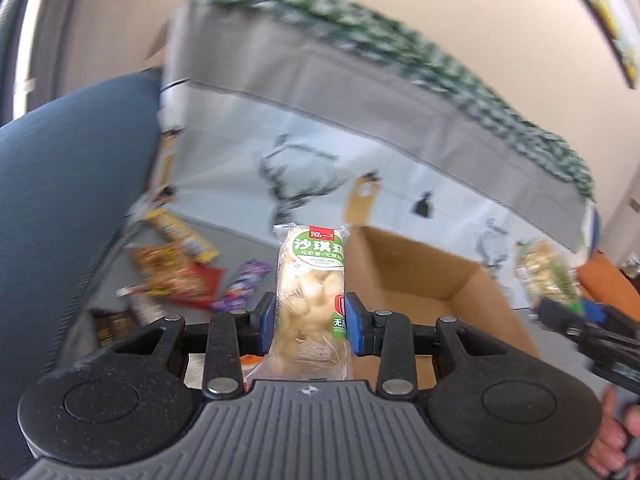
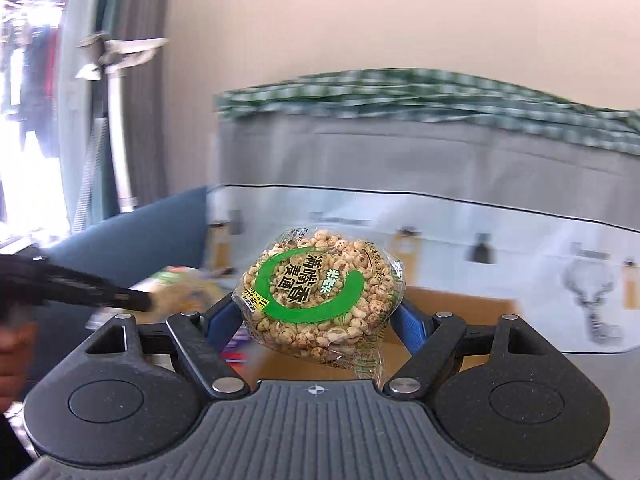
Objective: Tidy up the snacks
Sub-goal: 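Lift the grain bag with the right tool while the left lifts the pastry pack, then release the grain bag into the box with the right tool while the left drops the pastry pack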
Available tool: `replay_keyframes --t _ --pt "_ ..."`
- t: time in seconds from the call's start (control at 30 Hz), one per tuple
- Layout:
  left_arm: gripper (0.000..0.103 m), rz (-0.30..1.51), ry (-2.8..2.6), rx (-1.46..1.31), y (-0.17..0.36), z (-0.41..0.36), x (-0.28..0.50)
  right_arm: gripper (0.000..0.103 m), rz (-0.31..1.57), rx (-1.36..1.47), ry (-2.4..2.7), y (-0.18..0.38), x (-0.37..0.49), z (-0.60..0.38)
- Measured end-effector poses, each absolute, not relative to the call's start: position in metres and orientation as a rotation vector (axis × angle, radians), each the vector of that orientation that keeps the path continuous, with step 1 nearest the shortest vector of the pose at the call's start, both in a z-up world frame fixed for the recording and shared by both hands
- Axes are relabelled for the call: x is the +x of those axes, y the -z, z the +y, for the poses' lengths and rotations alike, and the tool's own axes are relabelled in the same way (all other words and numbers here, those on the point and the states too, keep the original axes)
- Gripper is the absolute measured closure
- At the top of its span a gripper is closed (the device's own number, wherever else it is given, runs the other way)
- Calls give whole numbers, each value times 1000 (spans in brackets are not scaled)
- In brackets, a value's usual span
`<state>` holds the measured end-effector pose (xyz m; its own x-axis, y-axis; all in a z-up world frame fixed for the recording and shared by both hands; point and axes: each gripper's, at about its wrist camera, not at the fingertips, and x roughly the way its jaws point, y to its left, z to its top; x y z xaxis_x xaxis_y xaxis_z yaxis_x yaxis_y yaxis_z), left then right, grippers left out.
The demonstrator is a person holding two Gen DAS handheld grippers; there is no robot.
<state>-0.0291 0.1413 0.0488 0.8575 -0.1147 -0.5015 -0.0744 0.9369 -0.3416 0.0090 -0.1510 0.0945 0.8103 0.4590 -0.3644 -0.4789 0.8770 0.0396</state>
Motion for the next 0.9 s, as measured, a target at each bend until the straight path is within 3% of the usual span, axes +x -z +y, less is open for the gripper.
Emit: replay_keyframes --t 0.53,0.57,0.6,0.63,0.8,0.83,0.87,0.9 --pt "64 554 217 -290 -32 34 13 23 474 -26 -267 -42 24 -233" --pt "64 556 219 -286 -31 33 14 27 476 -22 -268 -40 24 -233" --pt "64 558 219 -285 -30 33 15 46 477 -21 -275 -40 24 -234" --pt "64 560 218 -286 -29 35 16 51 484 -23 -276 -39 25 -233" --pt "64 573 242 -288 -25 36 15 47 505 0 -261 -37 31 -233" --pt "62 572 255 -291 -25 35 14 41 506 -2 -254 -37 31 -233" --pt "50 568 265 -288 -26 34 13 37 504 -8 -241 -37 31 -232" --pt "33 558 267 -282 -28 33 12 25 502 -16 -219 -37 32 -232"
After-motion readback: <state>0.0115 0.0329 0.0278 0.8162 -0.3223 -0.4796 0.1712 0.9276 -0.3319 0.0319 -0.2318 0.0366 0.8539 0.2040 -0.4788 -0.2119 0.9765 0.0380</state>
